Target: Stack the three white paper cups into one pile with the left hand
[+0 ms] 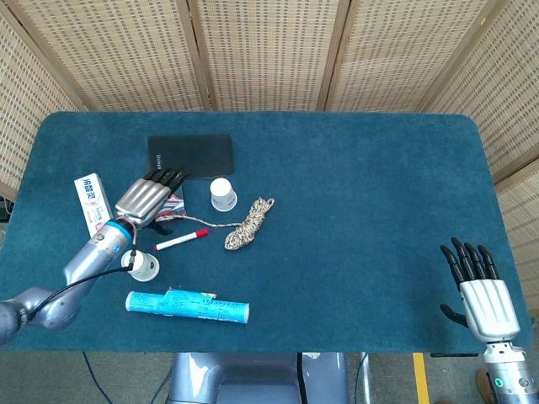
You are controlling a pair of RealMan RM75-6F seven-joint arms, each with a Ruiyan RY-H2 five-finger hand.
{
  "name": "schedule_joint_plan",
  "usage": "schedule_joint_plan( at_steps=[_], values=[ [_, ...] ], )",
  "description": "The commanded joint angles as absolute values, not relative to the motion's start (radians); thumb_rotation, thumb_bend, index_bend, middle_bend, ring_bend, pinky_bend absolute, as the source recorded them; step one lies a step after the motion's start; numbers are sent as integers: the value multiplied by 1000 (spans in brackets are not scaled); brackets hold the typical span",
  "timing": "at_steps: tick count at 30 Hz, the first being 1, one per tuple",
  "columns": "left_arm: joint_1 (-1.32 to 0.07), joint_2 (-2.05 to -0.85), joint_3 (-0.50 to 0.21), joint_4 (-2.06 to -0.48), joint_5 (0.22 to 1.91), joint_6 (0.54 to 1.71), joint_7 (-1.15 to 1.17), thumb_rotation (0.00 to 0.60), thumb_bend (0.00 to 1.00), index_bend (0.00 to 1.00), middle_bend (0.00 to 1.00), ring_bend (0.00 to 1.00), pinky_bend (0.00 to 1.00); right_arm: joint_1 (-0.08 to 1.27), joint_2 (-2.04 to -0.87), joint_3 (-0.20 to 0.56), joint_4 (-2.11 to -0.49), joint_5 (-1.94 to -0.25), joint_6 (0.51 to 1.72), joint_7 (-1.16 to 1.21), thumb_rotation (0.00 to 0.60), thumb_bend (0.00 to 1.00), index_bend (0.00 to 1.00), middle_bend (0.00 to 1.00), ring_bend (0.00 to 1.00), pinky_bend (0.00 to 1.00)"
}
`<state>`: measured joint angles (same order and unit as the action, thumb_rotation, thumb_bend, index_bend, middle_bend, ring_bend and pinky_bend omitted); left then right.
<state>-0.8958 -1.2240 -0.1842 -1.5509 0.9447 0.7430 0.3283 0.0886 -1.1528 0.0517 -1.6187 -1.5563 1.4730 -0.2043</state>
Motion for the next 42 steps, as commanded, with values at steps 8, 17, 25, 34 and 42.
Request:
schedule_joint_plan(
  at_steps=[8, 17, 25, 34, 42],
  values=[
    [-1121, -1545, -229, -1143, 684, 649, 476, 600, 1, 76, 0, 7, 115, 102, -1144, 92, -1593, -1471, 1442, -165, 600, 0, 0, 0, 0, 0],
    [-1222, -1710, -221, -861, 586, 516, 498, 600, 96, 148, 50, 45, 133, 110, -1152, 112, -1564, -1402, 1410, -161, 600, 0, 0, 0, 0, 0],
    [-1243, -1788, -235, -738, 603, 469, 435, 600, 207, 288, 170, 174, 252, 114, -1153, 116, -1555, -1387, 1406, -150, 600, 0, 0, 0, 0, 0],
    [-1237, -1807, -229, -719, 661, 516, 429, 600, 304, 597, 466, 440, 416, 113, -1150, 115, -1554, -1385, 1408, -141, 600, 0, 0, 0, 0, 0],
    [-1187, -1648, -240, -966, 670, 601, 434, 600, 294, 575, 463, 440, 415, 111, -1145, 108, -1562, -1399, 1418, -135, 600, 0, 0, 0, 0, 0]
  ],
)
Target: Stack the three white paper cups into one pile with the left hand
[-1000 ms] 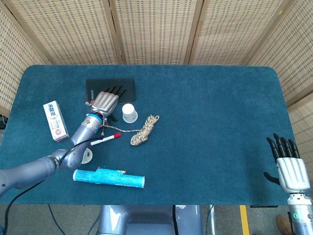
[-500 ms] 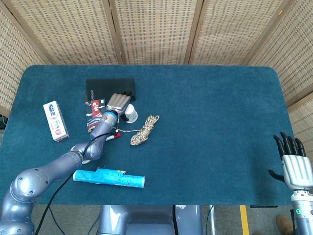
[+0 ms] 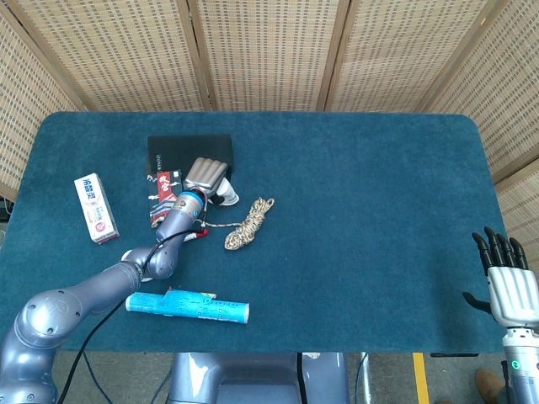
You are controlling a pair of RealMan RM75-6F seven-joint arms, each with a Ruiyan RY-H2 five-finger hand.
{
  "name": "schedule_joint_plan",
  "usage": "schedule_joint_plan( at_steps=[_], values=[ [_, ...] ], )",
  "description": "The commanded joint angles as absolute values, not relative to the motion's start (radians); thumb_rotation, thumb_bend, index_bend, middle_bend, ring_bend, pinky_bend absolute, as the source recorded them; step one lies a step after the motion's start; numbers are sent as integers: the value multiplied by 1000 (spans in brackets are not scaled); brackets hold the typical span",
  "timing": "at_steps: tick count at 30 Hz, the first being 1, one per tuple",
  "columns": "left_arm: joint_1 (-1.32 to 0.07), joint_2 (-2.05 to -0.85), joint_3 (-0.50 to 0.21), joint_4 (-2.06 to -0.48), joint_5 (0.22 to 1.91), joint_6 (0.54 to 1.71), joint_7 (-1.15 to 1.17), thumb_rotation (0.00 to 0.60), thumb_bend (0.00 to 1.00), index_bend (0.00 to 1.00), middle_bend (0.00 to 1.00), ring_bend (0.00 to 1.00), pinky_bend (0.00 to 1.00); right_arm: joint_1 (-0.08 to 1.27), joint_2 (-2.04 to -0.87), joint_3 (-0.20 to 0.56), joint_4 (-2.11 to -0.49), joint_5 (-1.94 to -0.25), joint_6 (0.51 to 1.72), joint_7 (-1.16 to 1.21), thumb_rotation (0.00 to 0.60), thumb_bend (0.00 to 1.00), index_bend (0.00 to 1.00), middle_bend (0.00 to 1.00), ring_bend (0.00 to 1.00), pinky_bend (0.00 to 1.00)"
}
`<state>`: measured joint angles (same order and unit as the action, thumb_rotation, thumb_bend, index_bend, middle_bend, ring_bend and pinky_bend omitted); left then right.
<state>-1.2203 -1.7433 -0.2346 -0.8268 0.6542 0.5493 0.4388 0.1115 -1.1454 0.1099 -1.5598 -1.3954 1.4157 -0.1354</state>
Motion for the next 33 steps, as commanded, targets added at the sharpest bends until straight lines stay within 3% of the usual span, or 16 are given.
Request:
schedule_joint_plan(
  at_steps=[1, 9, 18, 25, 33],
  values=[
    [-1176, -1617, -239, -1015, 681, 616, 430, 600, 291, 574, 462, 440, 414, 111, -1144, 107, -1564, -1401, 1419, -136, 600, 0, 0, 0, 0, 0],
    [-1050, -1287, -212, -1463, 777, 722, 394, 600, 270, 566, 455, 440, 410, 107, -1144, 90, -1579, -1435, 1435, -145, 600, 0, 0, 0, 0, 0],
    [-864, -947, -135, -1811, 968, 773, 274, 600, 268, 556, 445, 440, 396, 104, -1149, 63, -1598, -1489, 1451, -171, 600, 0, 0, 0, 0, 0],
    [-735, -839, -56, -1869, 1189, 793, 143, 600, 267, 540, 429, 419, 365, 101, -1154, 48, -1610, -1520, 1462, -192, 600, 0, 0, 0, 0, 0],
    [-642, -874, -1, -1778, 1376, 860, 7, 600, 266, 536, 427, 413, 341, 98, -1157, 42, -1615, -1534, 1469, -206, 600, 0, 0, 0, 0, 0]
  ],
)
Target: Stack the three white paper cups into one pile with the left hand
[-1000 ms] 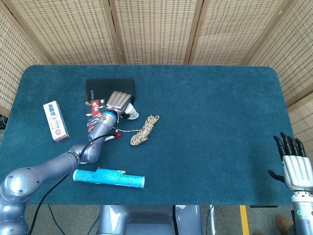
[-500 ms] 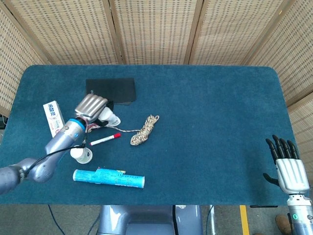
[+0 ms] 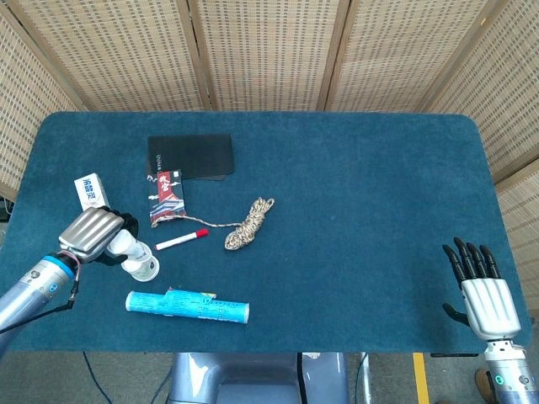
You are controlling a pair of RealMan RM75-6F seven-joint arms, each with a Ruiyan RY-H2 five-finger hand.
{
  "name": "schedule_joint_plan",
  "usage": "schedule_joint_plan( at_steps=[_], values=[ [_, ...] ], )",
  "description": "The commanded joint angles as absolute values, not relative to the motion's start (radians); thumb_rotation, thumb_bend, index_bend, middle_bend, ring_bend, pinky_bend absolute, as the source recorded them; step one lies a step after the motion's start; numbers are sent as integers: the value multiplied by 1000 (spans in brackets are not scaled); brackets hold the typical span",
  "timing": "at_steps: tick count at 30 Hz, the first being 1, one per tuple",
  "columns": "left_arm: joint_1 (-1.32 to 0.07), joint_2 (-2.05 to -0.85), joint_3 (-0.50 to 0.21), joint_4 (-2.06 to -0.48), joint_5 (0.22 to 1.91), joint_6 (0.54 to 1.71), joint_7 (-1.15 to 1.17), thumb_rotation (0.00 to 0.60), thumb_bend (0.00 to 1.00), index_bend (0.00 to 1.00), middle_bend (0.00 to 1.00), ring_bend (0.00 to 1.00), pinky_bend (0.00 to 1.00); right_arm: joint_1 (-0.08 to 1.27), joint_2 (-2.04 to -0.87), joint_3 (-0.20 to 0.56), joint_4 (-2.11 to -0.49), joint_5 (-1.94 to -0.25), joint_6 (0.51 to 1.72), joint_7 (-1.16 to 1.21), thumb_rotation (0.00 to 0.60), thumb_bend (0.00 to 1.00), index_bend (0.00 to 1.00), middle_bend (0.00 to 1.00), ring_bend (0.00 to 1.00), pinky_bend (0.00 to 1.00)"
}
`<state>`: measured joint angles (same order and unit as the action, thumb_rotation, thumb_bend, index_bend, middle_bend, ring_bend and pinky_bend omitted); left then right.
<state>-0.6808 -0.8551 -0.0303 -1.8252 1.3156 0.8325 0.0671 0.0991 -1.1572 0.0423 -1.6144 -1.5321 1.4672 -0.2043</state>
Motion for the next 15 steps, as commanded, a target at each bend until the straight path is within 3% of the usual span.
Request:
schedule_joint_plan(
  at_steps=[1, 15],
  values=[
    [-635, -882, 1, -1764, 1393, 870, -7, 600, 266, 535, 427, 413, 341, 98, -1157, 41, -1615, -1534, 1470, -206, 600, 0, 0, 0, 0, 0],
    [-630, -926, 3, -1698, 1459, 872, -56, 600, 251, 534, 425, 377, 305, 97, -1156, 43, -1615, -1530, 1468, -203, 600, 0, 0, 0, 0, 0]
  ],
)
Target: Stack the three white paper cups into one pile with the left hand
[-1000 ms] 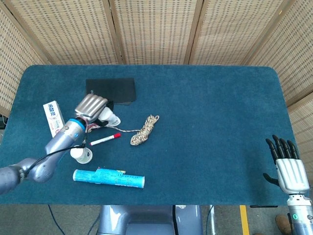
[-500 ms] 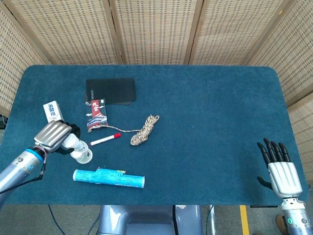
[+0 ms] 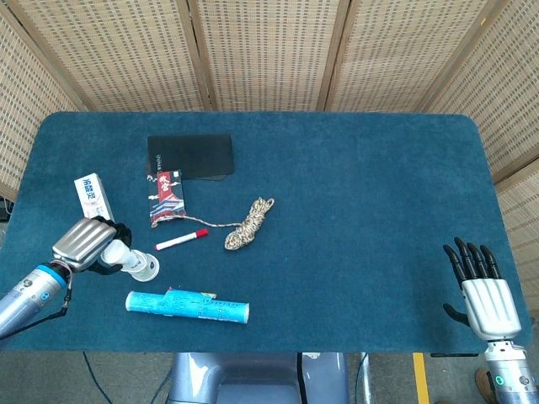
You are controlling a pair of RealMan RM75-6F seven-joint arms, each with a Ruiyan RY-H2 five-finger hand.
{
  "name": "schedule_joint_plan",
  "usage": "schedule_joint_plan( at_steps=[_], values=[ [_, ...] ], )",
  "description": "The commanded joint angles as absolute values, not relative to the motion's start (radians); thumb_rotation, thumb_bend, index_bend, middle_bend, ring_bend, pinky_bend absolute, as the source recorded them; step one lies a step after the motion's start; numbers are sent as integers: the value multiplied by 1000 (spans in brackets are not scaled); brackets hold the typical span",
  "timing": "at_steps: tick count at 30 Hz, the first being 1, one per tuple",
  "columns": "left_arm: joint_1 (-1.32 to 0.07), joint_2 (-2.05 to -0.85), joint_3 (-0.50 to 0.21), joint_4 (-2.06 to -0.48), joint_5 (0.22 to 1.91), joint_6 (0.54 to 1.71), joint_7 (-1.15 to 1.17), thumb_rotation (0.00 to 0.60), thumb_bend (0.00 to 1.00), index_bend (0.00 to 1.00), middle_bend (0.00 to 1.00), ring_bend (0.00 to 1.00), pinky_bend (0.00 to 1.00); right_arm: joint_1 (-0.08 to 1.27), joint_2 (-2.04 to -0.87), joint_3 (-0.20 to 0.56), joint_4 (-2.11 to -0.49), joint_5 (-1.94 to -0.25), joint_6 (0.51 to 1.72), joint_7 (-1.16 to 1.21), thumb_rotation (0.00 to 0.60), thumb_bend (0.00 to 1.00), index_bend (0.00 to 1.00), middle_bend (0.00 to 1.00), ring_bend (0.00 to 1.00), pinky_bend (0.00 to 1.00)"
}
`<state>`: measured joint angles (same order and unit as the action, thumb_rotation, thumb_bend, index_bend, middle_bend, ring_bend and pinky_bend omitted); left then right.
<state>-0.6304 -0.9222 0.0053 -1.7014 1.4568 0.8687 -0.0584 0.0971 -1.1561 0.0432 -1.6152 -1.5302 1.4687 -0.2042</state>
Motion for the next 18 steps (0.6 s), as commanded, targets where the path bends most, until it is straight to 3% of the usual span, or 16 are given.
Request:
schedule_joint_plan(
  at_steps=[1, 6, 9, 14, 18],
  values=[
    [-629, -929, 2, -1695, 1460, 874, -54, 600, 250, 533, 425, 371, 299, 97, -1156, 43, -1615, -1529, 1468, -203, 600, 0, 0, 0, 0, 0],
    [-630, -942, -2, -1687, 1461, 875, -45, 600, 248, 522, 410, 332, 276, 97, -1154, 44, -1616, -1529, 1469, -201, 600, 0, 0, 0, 0, 0],
    [-630, -948, -3, -1685, 1460, 876, -31, 600, 231, 490, 356, 251, 239, 97, -1154, 44, -1616, -1529, 1468, -201, 600, 0, 0, 0, 0, 0],
    [-645, -923, 9, -1705, 1458, 825, -29, 600, 143, 277, 160, 72, 143, 97, -1155, 44, -1616, -1529, 1468, -202, 600, 0, 0, 0, 0, 0],
    [-653, -898, 15, -1723, 1461, 799, -35, 600, 132, 219, 125, 40, 124, 96, -1155, 43, -1617, -1531, 1469, -203, 600, 0, 0, 0, 0, 0]
  ],
)
